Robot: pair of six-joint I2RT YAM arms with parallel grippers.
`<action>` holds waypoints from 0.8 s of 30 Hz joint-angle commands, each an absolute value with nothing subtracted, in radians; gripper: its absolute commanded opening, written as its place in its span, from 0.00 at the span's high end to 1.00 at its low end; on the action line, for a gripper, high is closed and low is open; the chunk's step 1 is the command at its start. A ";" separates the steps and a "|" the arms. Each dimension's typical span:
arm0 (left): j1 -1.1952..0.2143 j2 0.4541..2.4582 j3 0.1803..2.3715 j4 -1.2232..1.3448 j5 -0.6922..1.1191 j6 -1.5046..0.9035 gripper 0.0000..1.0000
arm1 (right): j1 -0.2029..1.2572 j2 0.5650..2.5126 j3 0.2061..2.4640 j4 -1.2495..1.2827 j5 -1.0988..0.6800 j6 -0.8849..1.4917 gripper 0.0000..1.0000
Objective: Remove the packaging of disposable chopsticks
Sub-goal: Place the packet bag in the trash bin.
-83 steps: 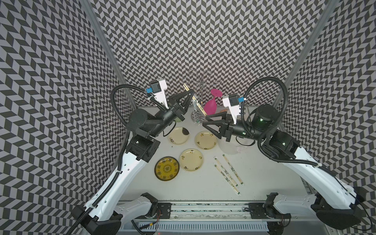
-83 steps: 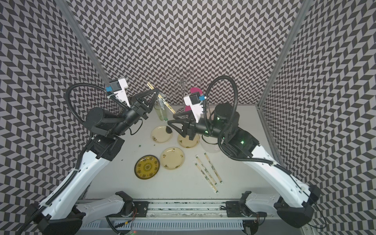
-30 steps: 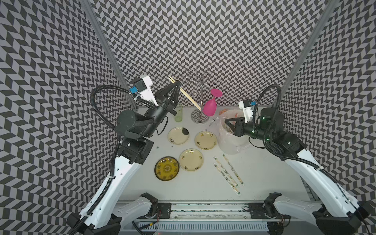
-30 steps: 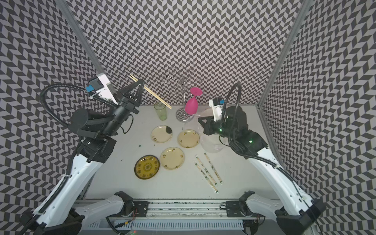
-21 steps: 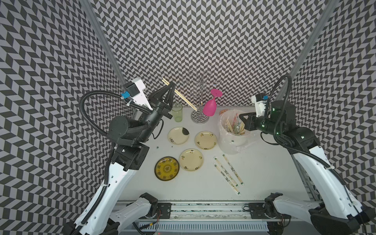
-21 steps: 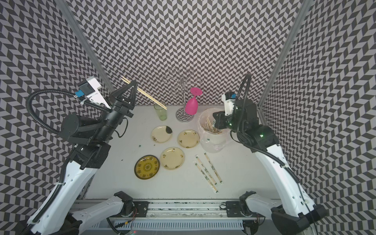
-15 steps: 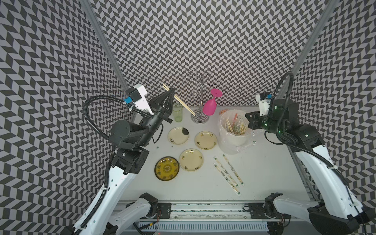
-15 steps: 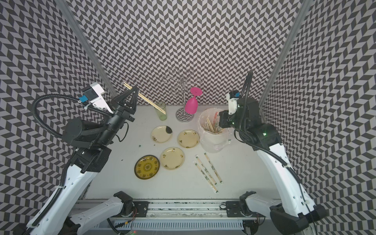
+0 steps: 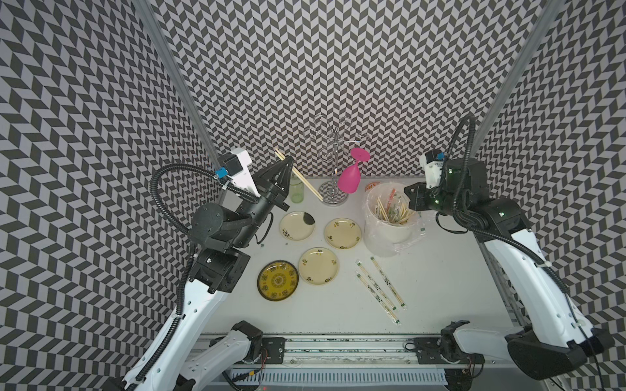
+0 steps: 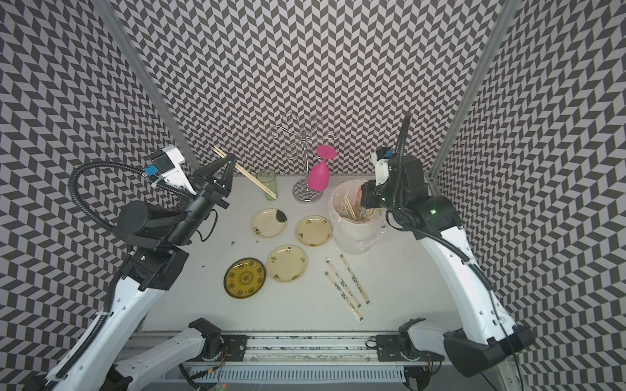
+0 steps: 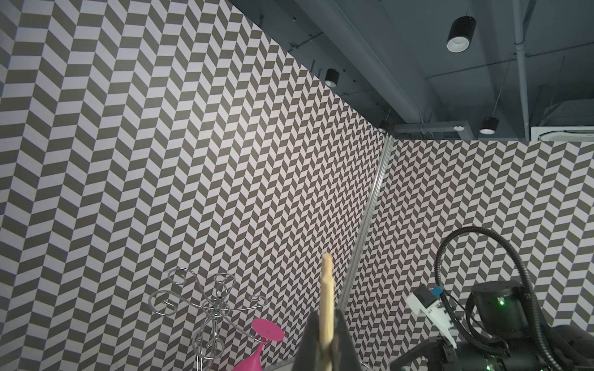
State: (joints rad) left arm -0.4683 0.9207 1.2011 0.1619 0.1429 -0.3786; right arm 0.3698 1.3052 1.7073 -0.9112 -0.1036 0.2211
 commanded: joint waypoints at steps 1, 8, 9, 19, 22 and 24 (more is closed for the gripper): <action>-0.461 0.886 1.195 0.154 0.122 -0.363 1.00 | 0.369 1.330 1.840 -0.881 -0.101 0.214 1.00; -0.461 0.855 1.191 0.131 0.093 -0.330 1.00 | 0.368 1.388 1.952 -0.929 -0.040 0.170 1.00; -0.461 0.853 1.190 0.130 0.091 -0.327 1.00 | 0.369 1.385 1.936 -0.922 -0.040 0.168 1.00; -0.461 0.861 1.189 0.134 0.103 -0.339 1.00 | 0.369 1.319 1.477 -0.654 -0.063 0.169 1.00; -0.461 0.860 1.190 0.130 0.104 -0.336 1.00 | 0.368 1.331 1.427 -0.638 -0.093 0.165 1.00; -0.460 0.861 1.189 0.127 0.103 -0.334 1.00 | 0.368 1.344 1.406 -0.640 -0.132 0.168 1.00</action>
State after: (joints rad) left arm -0.4656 0.8646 1.1912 0.1394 0.1089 -0.3370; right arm 0.3698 1.3441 1.4155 -0.7391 -0.0845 0.1757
